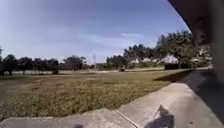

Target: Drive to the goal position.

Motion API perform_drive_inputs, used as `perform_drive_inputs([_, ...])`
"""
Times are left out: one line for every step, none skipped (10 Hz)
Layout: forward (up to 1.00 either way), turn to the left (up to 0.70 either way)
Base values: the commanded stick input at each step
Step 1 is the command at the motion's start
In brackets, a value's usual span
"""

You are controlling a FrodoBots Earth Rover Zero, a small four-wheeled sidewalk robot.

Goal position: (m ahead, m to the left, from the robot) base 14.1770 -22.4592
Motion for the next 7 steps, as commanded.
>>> perform_drive_inputs([1.00,-0.40])
perform_drive_inputs([1.00,-0.40])
perform_drive_inputs([1.00,-0.40])
perform_drive_inputs([1.00,-0.40])
perform_drive_inputs([1.00,-0.40])
perform_drive_inputs([1.00,-0.40])
perform_drive_inputs([1.00,-0.40])
